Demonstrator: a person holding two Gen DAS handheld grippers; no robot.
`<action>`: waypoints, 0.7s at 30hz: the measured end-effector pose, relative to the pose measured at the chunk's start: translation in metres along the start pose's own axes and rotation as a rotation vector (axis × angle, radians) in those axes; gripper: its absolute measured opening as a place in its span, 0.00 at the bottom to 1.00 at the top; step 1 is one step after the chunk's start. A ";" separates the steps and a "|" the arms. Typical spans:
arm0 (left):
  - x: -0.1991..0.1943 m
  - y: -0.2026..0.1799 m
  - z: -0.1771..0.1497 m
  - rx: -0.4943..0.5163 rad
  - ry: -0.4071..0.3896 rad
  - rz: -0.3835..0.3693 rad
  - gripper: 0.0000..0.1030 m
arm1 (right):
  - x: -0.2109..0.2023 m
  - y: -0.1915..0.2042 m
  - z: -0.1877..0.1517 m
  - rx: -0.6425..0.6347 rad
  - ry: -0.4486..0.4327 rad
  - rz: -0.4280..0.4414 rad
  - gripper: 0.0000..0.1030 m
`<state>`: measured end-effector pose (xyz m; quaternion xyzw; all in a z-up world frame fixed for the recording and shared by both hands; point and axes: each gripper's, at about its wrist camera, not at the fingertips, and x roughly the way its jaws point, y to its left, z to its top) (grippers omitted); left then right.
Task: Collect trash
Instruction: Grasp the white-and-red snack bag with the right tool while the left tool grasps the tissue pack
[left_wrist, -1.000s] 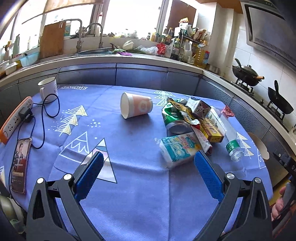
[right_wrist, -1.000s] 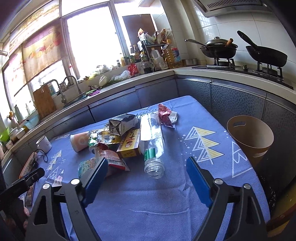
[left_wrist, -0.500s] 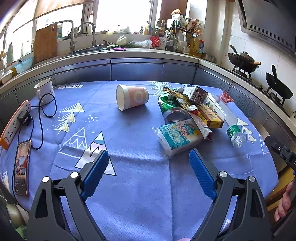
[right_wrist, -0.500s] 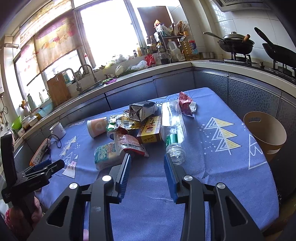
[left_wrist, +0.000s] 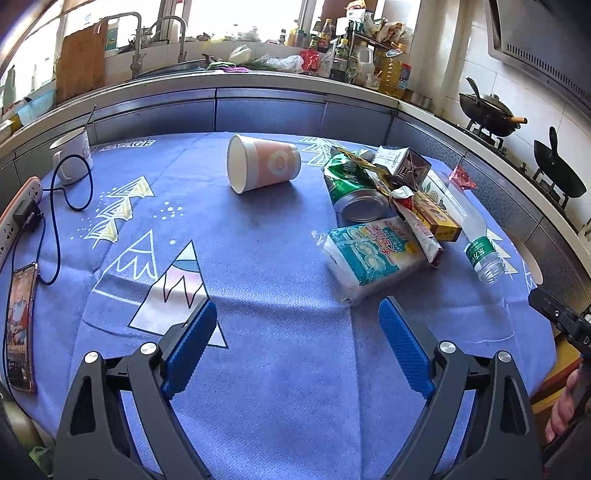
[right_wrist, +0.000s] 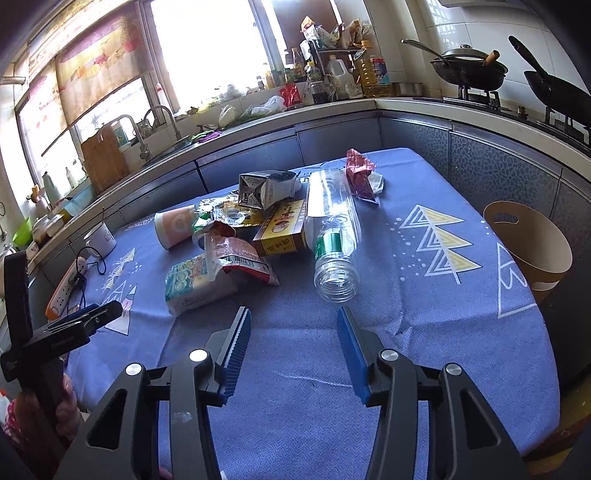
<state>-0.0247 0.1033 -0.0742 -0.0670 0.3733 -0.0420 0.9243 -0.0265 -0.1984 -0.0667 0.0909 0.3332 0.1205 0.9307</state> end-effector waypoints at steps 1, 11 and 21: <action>0.002 0.000 0.002 0.009 0.000 -0.006 0.87 | 0.005 0.001 0.001 -0.006 0.010 0.005 0.49; 0.017 0.013 0.021 0.044 -0.018 -0.071 0.90 | 0.078 0.058 0.031 -0.169 0.086 0.129 0.69; 0.049 -0.032 0.038 0.307 -0.003 -0.140 0.94 | 0.118 0.056 0.042 -0.132 0.122 0.136 0.30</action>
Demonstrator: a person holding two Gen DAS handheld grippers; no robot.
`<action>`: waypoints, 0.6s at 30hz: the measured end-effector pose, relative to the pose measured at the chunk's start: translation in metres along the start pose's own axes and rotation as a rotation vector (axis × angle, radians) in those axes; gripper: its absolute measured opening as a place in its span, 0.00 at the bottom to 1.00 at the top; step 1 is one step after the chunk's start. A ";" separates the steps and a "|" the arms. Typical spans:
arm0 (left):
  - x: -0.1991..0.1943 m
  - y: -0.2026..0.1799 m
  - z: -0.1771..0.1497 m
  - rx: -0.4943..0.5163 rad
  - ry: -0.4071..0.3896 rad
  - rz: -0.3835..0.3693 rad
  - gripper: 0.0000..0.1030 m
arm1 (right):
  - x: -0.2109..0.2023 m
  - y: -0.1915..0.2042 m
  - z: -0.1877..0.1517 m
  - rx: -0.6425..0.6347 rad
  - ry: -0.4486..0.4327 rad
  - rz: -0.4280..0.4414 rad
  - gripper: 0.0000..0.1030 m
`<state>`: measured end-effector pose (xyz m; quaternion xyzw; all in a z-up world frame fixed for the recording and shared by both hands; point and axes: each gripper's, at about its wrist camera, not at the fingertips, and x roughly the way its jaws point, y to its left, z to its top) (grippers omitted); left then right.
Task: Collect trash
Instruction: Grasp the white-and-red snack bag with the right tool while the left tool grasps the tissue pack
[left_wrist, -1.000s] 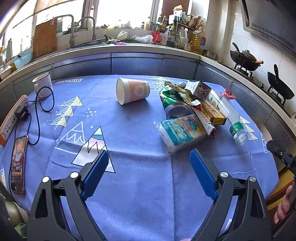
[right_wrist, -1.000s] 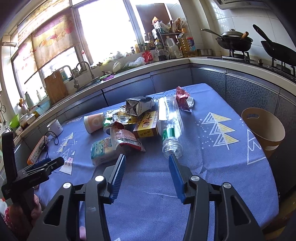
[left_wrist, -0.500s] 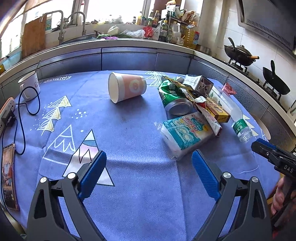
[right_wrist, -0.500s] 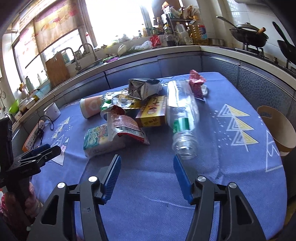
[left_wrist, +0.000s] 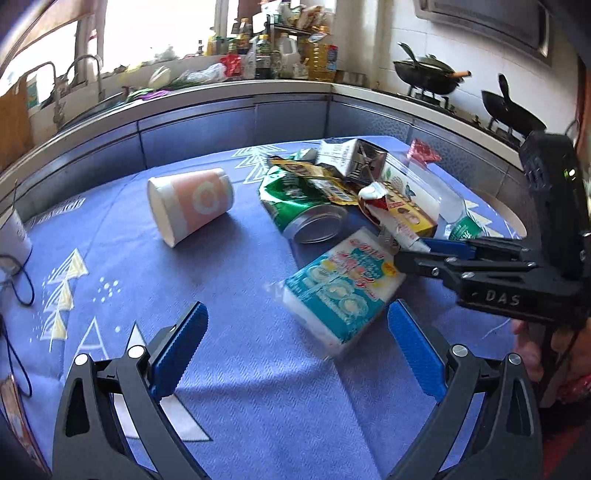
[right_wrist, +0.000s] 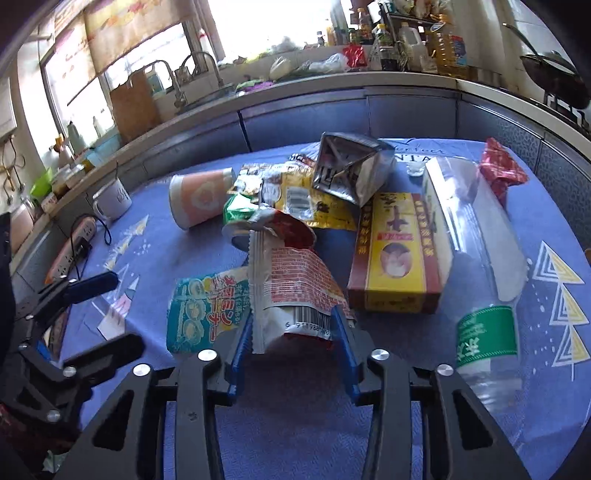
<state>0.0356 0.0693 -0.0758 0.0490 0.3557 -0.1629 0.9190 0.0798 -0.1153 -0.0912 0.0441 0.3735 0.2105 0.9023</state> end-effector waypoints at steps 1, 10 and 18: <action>0.005 -0.006 0.003 0.044 -0.005 -0.007 0.94 | -0.009 -0.002 -0.003 0.005 -0.018 -0.004 0.11; 0.052 -0.039 0.010 0.236 0.036 -0.056 0.94 | -0.068 -0.038 -0.037 0.135 -0.074 0.022 0.10; 0.040 -0.054 0.007 0.390 0.087 -0.057 0.94 | -0.078 -0.076 -0.053 0.301 -0.060 0.081 0.10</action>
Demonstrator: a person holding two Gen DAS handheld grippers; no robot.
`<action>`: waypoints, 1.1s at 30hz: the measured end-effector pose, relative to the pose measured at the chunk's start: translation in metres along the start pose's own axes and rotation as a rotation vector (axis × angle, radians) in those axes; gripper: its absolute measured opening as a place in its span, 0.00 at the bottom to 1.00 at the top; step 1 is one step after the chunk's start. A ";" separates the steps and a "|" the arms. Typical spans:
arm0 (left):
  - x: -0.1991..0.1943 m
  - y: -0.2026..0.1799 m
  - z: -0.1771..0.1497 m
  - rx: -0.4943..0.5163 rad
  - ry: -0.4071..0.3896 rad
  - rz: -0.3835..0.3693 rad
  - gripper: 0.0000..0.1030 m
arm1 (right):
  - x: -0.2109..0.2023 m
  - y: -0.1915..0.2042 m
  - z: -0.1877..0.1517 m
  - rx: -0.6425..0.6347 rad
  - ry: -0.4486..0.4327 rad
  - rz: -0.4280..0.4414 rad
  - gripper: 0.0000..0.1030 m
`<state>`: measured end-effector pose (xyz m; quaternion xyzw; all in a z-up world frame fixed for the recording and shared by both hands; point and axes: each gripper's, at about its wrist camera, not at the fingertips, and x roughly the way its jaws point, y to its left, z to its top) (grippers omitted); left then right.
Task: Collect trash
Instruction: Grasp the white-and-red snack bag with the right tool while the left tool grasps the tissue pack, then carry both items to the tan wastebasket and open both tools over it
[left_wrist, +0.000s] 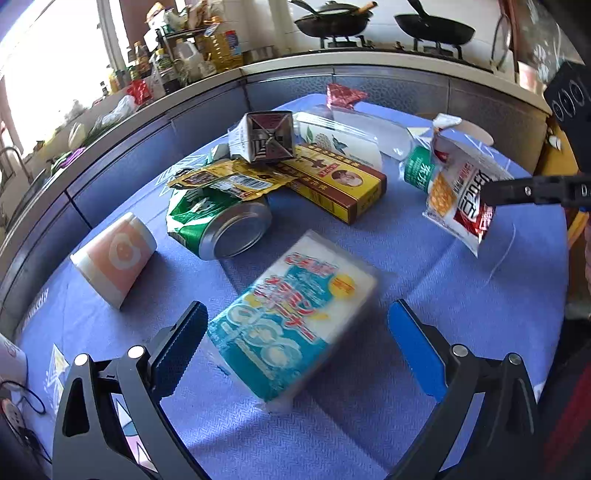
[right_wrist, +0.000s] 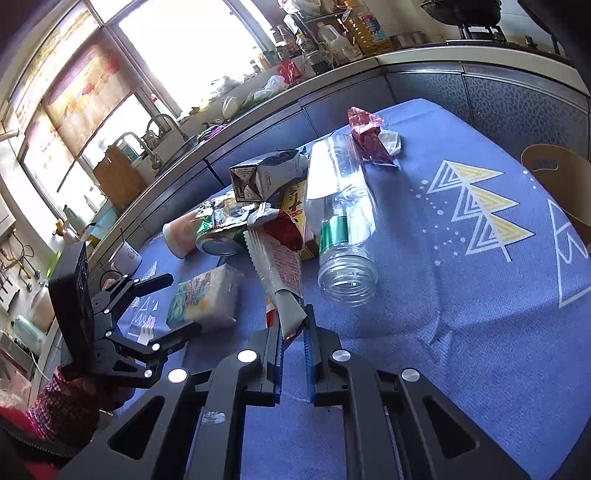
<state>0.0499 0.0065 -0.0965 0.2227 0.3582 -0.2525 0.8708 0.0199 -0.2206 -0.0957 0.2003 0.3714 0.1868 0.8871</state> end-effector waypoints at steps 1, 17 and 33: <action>0.003 -0.004 0.001 0.039 0.020 0.012 0.94 | 0.001 -0.001 0.000 0.009 0.003 0.009 0.10; -0.012 0.015 0.009 -0.075 0.063 -0.131 0.34 | -0.023 -0.018 0.004 0.035 -0.071 0.060 0.10; 0.039 -0.107 0.239 -0.019 -0.079 -0.453 0.30 | -0.100 -0.174 0.060 0.288 -0.341 -0.166 0.10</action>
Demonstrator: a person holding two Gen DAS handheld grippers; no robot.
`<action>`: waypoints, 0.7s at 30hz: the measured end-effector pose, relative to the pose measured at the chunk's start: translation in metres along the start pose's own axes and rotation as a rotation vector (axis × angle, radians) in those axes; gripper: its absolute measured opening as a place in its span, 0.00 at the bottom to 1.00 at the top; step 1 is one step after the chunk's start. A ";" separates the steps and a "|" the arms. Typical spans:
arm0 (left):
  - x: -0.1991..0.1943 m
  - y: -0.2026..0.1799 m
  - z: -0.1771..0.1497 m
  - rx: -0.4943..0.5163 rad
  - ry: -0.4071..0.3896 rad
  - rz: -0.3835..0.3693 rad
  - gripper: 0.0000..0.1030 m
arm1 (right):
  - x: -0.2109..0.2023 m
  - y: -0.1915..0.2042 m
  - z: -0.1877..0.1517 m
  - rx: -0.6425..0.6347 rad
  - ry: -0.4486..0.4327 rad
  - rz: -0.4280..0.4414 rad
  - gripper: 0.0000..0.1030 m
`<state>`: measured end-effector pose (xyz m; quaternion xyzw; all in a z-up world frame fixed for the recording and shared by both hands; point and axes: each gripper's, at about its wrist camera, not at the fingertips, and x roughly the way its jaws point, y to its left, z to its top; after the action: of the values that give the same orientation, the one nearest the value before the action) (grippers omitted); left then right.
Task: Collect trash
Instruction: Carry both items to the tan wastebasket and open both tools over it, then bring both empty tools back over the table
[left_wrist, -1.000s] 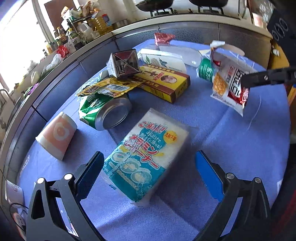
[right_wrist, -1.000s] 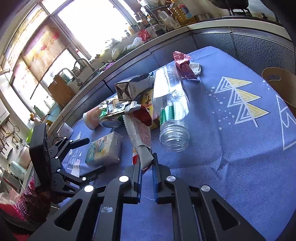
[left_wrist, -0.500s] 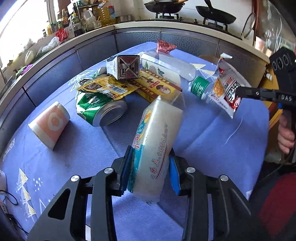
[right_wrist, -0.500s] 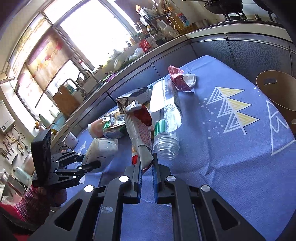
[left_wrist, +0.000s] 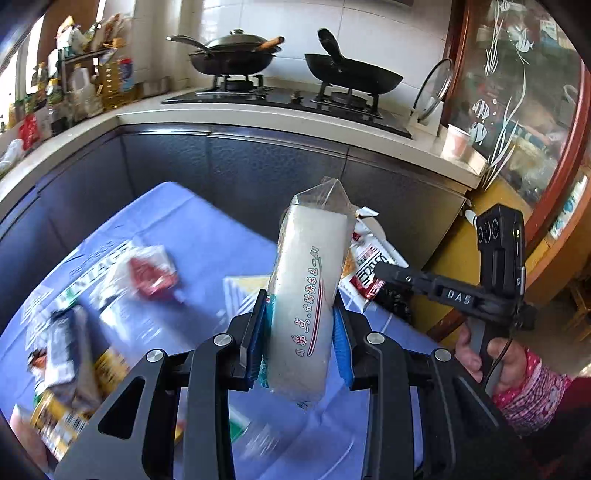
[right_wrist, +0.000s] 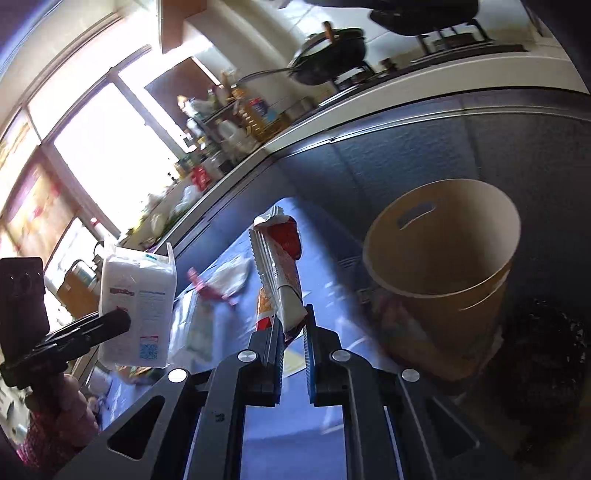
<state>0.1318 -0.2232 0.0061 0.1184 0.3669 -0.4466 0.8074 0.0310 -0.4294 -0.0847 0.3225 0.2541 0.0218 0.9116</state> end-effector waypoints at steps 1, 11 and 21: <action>0.026 -0.003 0.019 -0.005 0.016 -0.014 0.30 | 0.003 -0.015 0.009 0.020 -0.005 -0.039 0.10; 0.207 -0.021 0.093 -0.129 0.137 0.014 0.71 | 0.047 -0.110 0.053 0.152 0.033 -0.192 0.53; 0.127 -0.034 0.064 -0.124 -0.014 0.036 0.71 | 0.018 -0.110 0.040 0.198 -0.060 -0.163 0.57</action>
<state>0.1777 -0.3564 -0.0323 0.0719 0.3859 -0.4091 0.8238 0.0516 -0.5355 -0.1320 0.3897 0.2529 -0.0873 0.8812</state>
